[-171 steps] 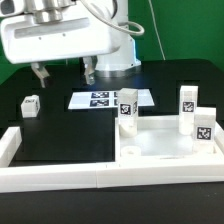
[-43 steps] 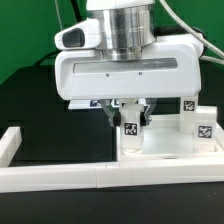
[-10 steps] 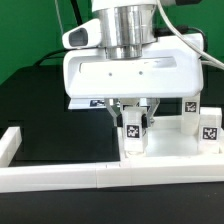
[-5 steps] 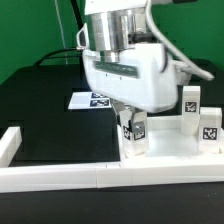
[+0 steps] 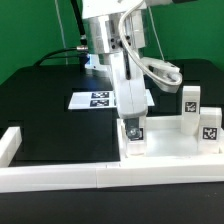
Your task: Assemble square table
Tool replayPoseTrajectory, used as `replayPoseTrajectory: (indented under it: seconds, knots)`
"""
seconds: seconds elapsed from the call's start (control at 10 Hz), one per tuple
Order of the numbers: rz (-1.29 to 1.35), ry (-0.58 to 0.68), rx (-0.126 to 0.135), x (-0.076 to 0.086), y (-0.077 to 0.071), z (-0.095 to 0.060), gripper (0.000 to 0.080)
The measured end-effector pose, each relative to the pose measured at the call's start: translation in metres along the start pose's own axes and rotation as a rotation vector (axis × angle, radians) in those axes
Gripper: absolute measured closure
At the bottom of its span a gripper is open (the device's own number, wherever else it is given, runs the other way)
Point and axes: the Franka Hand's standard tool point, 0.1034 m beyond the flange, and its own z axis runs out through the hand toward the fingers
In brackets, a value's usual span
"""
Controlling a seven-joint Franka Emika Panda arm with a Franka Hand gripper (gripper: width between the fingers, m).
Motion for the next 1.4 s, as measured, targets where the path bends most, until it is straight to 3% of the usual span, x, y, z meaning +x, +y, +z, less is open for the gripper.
replayPoseTrajectory:
  seconds: [0.1, 0.3, 0.7, 0.8, 0.9, 1.2, 1.4]
  knots:
    - [-0.216, -0.004, -0.040, -0.0034, -0.0002, -0.0022, 0.0171]
    - [-0.634, -0.010, -0.029, 0.0029, -0.0026, -0.0040, 0.0156]
    - [-0.873, -0.007, -0.037, 0.0037, -0.0019, -0.0036, 0.0150]
    - [-1.079, 0.011, -0.058, -0.0019, -0.0040, -0.0061, 0.0150]
    - [-1.204, 0.009, -0.061, -0.0045, -0.0047, -0.0066, 0.0150]
    - [-1.183, 0.008, -0.064, -0.0021, -0.0033, -0.0050, 0.0162]
    - [-1.082, 0.008, -0.061, -0.0027, -0.0029, -0.0040, 0.0517]
